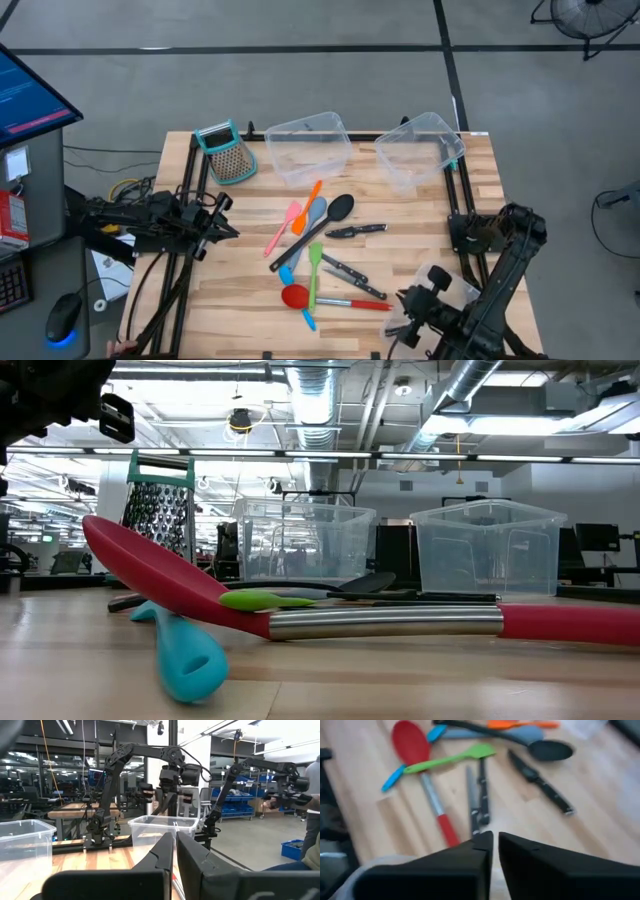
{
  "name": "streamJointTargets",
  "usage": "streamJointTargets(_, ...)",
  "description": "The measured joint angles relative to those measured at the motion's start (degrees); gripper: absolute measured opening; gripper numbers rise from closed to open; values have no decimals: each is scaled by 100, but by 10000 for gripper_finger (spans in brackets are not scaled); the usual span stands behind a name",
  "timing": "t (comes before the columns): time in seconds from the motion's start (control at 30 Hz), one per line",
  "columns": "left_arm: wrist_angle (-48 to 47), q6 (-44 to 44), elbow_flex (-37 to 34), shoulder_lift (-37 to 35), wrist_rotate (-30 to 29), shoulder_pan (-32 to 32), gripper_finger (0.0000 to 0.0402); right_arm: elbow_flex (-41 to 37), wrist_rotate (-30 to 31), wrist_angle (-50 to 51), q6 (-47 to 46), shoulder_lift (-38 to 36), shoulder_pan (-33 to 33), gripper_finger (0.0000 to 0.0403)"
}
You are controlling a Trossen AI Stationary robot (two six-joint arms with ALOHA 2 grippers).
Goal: Pick & Place Kitchen Items
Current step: Put the bottom red serving spoon into the top left transparent bin
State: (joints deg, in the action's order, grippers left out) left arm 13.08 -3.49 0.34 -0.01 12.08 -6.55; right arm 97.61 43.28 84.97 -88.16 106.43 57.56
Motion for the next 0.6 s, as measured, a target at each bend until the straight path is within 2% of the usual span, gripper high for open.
streamJointTargets(0.1, 0, 0, 0, 0, 1, 0, 8, 150, -13, -725, 644, 0, 11, 4)
streamJointTargets(0.2, 0, 0, 2, 0, 2, -2, 8, 334, -38, -1086, 1042, 1, 10, 8)
streamJointTargets(0.33, 0, 0, 0, 0, 0, 0, 8, 487, -4, -1028, 1218, 2, -171, 2)
streamJointTargets(0.47, 0, 0, 0, 0, 2, -1, 8, 571, 119, -799, 1337, 2, -702, 6)
streamJointTargets(0.6, 0, 0, 0, 0, 2, -2, 8, 626, -775, -658, 1842, 0, -1621, 6)
